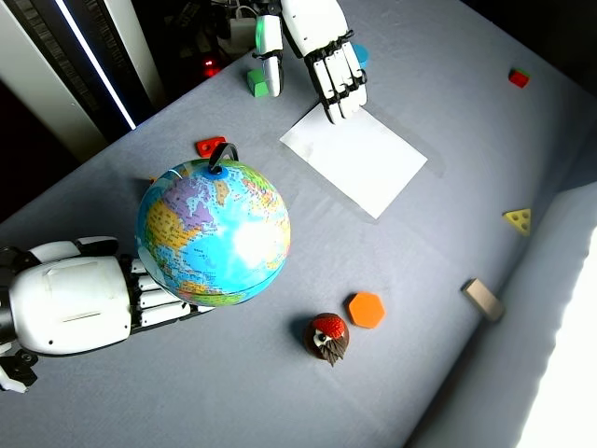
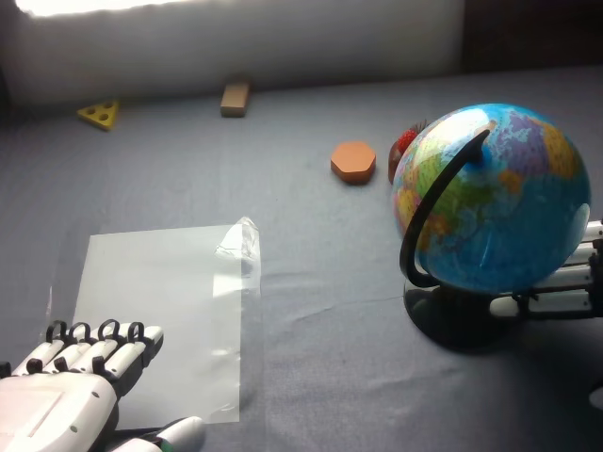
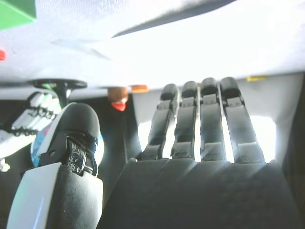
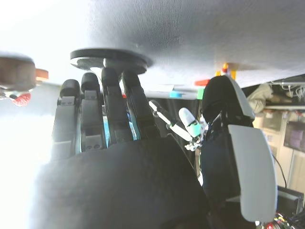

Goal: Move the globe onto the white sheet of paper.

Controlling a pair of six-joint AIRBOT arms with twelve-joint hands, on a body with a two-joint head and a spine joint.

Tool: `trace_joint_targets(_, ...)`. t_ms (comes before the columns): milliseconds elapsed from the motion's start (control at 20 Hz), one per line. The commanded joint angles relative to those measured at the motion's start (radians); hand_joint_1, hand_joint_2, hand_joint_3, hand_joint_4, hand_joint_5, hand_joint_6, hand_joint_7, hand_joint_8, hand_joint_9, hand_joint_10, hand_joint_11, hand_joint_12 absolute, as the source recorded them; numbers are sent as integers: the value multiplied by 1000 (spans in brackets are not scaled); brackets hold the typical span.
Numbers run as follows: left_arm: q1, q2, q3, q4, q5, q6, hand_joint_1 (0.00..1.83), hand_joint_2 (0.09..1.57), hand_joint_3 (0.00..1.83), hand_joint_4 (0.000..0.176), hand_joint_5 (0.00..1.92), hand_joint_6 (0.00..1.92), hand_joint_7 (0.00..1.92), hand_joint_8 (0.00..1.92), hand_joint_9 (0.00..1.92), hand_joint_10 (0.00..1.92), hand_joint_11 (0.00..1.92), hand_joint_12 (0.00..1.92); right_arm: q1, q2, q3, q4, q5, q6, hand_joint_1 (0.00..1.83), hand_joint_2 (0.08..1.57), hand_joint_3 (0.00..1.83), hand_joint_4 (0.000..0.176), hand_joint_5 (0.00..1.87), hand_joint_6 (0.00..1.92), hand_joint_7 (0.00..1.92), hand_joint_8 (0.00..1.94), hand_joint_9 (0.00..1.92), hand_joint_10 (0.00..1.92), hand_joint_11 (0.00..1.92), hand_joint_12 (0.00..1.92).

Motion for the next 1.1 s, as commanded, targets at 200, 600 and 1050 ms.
trace_joint_targets(200,-13,12,-3,37,-85,-11,0,1267,1,5,85,5,77,2,84,2,0,183,51,-29,-1,27,-2,1,0,1189,5,0,100,4,122,4,59,2,0,0)
trace_joint_targets(600,-36,25,3,16,-58,-11,0,1268,1,5,88,4,78,1,85,1,0,182,104,-80,-1,-154,-87,138,0,1190,4,0,100,4,121,2,60,2,0,0)
trace_joint_targets(1050,-23,12,-1,26,-57,-4,0,1266,0,5,95,6,78,1,85,1,0,179,196,-133,-81,-188,-282,145,0,1189,3,0,93,1,108,2,60,2,0,0)
